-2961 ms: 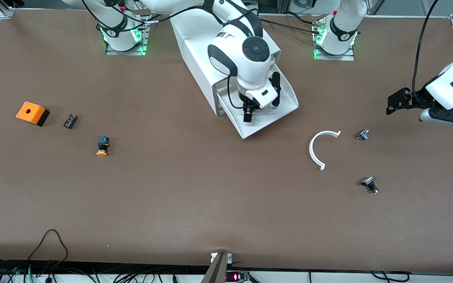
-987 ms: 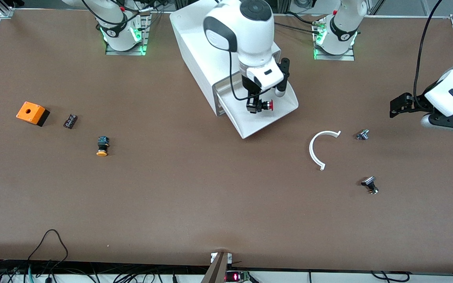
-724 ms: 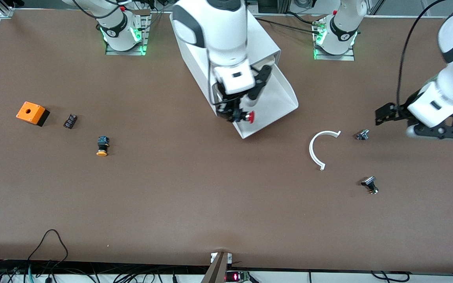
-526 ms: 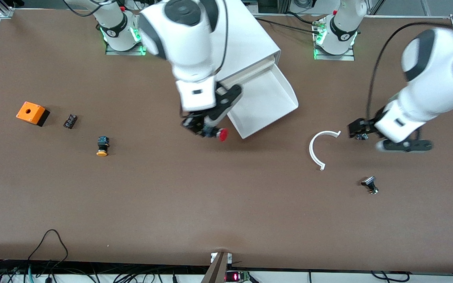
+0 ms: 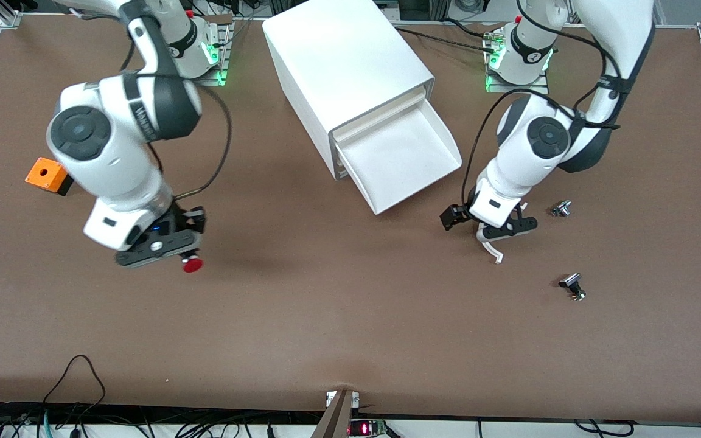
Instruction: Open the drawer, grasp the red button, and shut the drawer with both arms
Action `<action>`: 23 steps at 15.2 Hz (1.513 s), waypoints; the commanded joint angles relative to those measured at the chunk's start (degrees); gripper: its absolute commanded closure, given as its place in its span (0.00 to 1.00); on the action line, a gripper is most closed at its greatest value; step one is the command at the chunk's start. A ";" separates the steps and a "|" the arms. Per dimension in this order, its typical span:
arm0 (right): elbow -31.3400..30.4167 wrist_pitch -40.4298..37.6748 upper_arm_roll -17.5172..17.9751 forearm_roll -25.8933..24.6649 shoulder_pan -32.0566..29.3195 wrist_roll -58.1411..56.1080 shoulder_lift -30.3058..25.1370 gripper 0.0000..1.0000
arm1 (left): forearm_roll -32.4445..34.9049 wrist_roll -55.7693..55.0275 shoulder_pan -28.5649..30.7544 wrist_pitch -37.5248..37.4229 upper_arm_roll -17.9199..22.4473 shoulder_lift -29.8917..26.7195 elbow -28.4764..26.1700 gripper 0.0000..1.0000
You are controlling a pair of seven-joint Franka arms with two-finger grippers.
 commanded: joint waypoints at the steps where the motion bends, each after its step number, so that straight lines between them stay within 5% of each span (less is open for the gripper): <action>1: -10.20 3.24 1.20 0.78 -3.49 9.63 -4.54 0.75 | -0.88 -5.16 -1.86 0.98 -0.02 -1.11 -2.70 0.00; 4: -17.06 6.84 1.29 1.14 -4.99 15.45 -5.33 0.74 | -1.06 -14.73 -4.32 1.86 -3.97 -1.55 -5.16 0.00; 9: -32.00 23.70 1.73 2.37 -6.14 19.68 -5.42 0.73 | -1.23 -17.22 -4.59 1.86 -11.25 -3.66 -9.99 0.00; 14: -33.96 28.99 3.31 2.01 -6.05 19.68 -2.00 0.70 | -1.23 -24.50 -4.59 1.95 -18.03 -3.93 -11.67 0.00; 16: -32.56 29.09 3.48 2.36 -6.05 19.60 -1.64 0.41 | -1.23 -27.58 -4.59 1.95 -20.23 -3.93 -12.28 0.00; 19: -30.18 25.93 3.49 2.37 -6.05 19.42 -2.25 0.30 | -1.23 -28.30 -4.59 1.95 -20.50 -3.93 -12.55 0.00; 21: -29.83 25.83 3.49 2.19 -6.05 19.33 -2.43 0.01 | -1.15 -27.51 -4.07 1.95 -20.33 -3.93 -12.55 0.00; 23: -28.08 24.35 3.49 2.37 -6.05 19.33 -2.95 0.01 | -0.80 -27.16 -2.23 1.95 -18.93 -3.93 -12.11 0.00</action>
